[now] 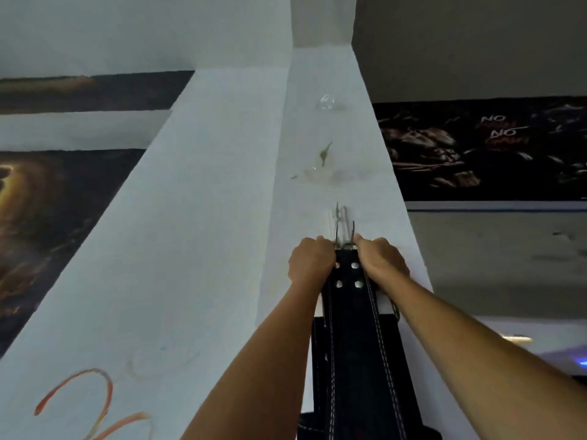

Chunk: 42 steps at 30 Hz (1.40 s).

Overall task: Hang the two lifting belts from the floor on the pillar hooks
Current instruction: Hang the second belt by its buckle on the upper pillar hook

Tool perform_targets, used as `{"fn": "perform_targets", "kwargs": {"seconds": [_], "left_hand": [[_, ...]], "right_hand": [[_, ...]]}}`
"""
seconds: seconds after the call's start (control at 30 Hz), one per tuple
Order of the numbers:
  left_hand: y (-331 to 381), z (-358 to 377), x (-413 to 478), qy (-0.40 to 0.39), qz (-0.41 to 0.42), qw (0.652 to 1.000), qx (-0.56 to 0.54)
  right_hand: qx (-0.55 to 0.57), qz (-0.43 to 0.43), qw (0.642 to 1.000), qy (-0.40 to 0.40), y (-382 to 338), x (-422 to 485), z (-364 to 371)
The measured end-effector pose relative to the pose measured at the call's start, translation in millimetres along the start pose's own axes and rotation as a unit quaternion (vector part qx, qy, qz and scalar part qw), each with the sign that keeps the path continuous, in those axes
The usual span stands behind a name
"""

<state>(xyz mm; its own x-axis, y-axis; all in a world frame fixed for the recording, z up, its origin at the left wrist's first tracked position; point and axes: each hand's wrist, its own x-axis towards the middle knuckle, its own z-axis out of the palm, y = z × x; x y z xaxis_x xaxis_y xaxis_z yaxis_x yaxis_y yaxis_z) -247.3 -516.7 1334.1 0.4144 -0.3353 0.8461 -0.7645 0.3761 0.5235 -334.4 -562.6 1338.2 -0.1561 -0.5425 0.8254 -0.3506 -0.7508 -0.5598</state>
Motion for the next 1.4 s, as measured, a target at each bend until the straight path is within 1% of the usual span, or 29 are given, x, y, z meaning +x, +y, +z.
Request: {"fn": "perform_targets", "kwargs": {"seconds": [0.13, 0.2, 0.23, 0.27, 0.3, 0.33, 0.37, 0.4, 0.43, 0.5, 0.63, 0.8, 0.93, 1.03, 1.1, 1.2, 1.27, 1.33, 1.4], "left_hand": [[-3.8, -0.5, -7.2, -0.013, 0.024, 0.999, 0.024], [-6.5, 0.8, -19.4, 0.009, 0.051, 0.999, 0.003], [-11.9, 3.2, -22.8, 0.027, 0.071, 0.997, -0.014], [-18.1, 4.7, -25.5, 0.034, 0.081, 0.995, -0.048], [-23.8, 5.5, -26.4, 0.025, 0.094, 0.993, -0.061], [-28.3, 4.5, -28.9, 0.025, 0.095, 0.991, -0.094], [-30.8, 3.8, -30.2, 0.020, 0.096, 0.988, -0.122], [-32.2, 3.4, -30.8, 0.015, 0.090, 0.984, -0.153], [-33.3, 2.3, -29.4, 0.015, 0.081, 0.980, -0.180], [-30.3, -0.2, -29.1, 0.026, 0.046, 0.972, -0.229], [-24.3, -2.5, -22.1, 0.032, -0.021, 0.967, -0.252], [-15.9, -2.8, -17.8, 0.018, -0.057, 0.966, -0.252], [-17.2, -5.0, -13.0, 0.009, -0.069, 0.968, -0.242], [-19.6, -12.0, -17.4, -0.015, -0.062, 0.971, -0.229], [-20.9, -17.7, -25.2, -0.053, -0.037, 0.971, -0.228], [-27.9, -23.7, -34.5, -0.066, -0.008, 0.970, -0.235], [-31.0, -28.3, -45.9, -0.057, 0.018, 0.973, -0.221], [-31.6, -32.6, -64.6, -0.057, 0.043, 0.972, -0.222], [-30.8, -36.4, -87.9, -0.071, 0.061, 0.966, -0.240]], "right_hand": [[-0.020, -0.009, 1.000, -0.012, 6.6, -5.3, -3.0], [-0.036, -0.032, 0.999, -0.006, 11.8, -14.3, -7.0], [-0.017, -0.047, 0.999, -0.020, 16.3, -19.8, -8.4], [0.030, -0.067, 0.996, -0.046, 20.9, -24.1, -8.5], [0.111, -0.078, 0.987, -0.083, 24.6, -28.6, -7.7], [0.197, -0.077, 0.969, -0.123, 26.1, -34.0, -8.0], [0.260, -0.072, 0.951, -0.150, 26.1, -38.2, -8.9], [0.286, -0.073, 0.942, -0.159, 25.7, -40.0, -9.7], [0.287, -0.077, 0.942, -0.154, 24.9, -40.0, -10.3], [0.273, -0.069, 0.949, -0.140, 19.8, -37.2, -10.5], [0.211, -0.023, 0.971, -0.113, 9.0, -31.6, -8.2], [0.202, 0.015, 0.978, -0.056, 6.9, -23.2, -2.7], [0.215, 0.041, 0.974, -0.052, 1.8, -18.6, -2.2], [0.175, 0.028, 0.983, -0.045, 2.4, -20.9, -2.0], [0.092, 0.003, 0.995, -0.042, 4.0, -27.6, -4.3], [-0.048, -0.041, 0.997, -0.039, 6.1, -46.9, -10.4], [-0.076, -0.074, 0.993, -0.047, 8.4, -67.0, -15.0], [-0.078, -0.099, 0.990, -0.063, 13.1, -87.5, -18.1], [-0.078, -0.098, 0.989, -0.075, 18.3, -107.6, -22.1]]}}
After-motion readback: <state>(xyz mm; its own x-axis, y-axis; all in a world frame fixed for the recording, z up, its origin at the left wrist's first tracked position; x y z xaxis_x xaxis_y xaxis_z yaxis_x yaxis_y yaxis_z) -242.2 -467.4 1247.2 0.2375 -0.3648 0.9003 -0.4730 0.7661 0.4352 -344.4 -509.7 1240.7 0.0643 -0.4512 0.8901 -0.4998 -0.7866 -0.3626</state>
